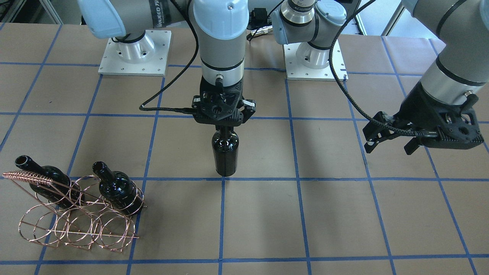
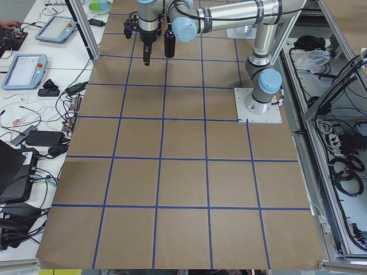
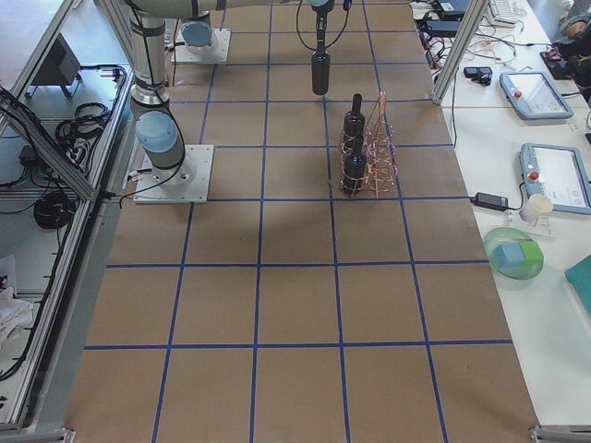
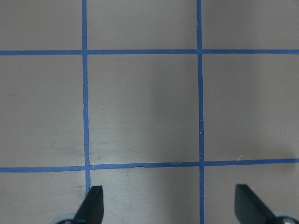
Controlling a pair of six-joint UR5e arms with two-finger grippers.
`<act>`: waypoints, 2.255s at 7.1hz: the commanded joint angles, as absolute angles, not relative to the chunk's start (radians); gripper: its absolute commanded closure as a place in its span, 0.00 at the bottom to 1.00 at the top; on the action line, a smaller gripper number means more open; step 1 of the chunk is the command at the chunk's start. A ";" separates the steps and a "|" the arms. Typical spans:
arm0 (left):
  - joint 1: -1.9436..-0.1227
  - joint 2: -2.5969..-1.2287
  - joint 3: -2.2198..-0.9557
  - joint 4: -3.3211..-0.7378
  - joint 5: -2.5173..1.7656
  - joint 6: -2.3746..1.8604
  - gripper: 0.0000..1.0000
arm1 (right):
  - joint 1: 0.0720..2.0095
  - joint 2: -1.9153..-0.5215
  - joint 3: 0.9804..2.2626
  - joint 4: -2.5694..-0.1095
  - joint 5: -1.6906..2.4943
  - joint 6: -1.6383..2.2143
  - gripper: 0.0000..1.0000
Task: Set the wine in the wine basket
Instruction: 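Carry the bottle with the right gripper over the copper rack, then lower the bottle into the empty middle rack slot with the right gripper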
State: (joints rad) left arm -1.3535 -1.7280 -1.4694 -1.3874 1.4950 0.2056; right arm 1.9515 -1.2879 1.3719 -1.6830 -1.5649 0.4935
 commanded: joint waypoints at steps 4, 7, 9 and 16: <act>-1.316 -1.716 -1.477 -1.408 1.509 0.199 0.00 | 1.530 -1.483 1.370 -1.437 -1.649 -0.014 0.96; -1.325 -1.712 -1.474 -1.414 1.499 0.184 0.00 | 1.434 -1.433 1.291 -1.468 -1.637 -0.150 0.99; -1.354 -1.671 -1.471 -1.420 1.503 0.173 0.00 | 1.434 -1.372 1.250 -1.511 -1.641 -0.188 0.99; -1.554 -1.591 -1.492 -1.523 1.586 0.029 0.00 | 1.431 -1.296 1.256 -1.589 -1.638 -0.252 0.98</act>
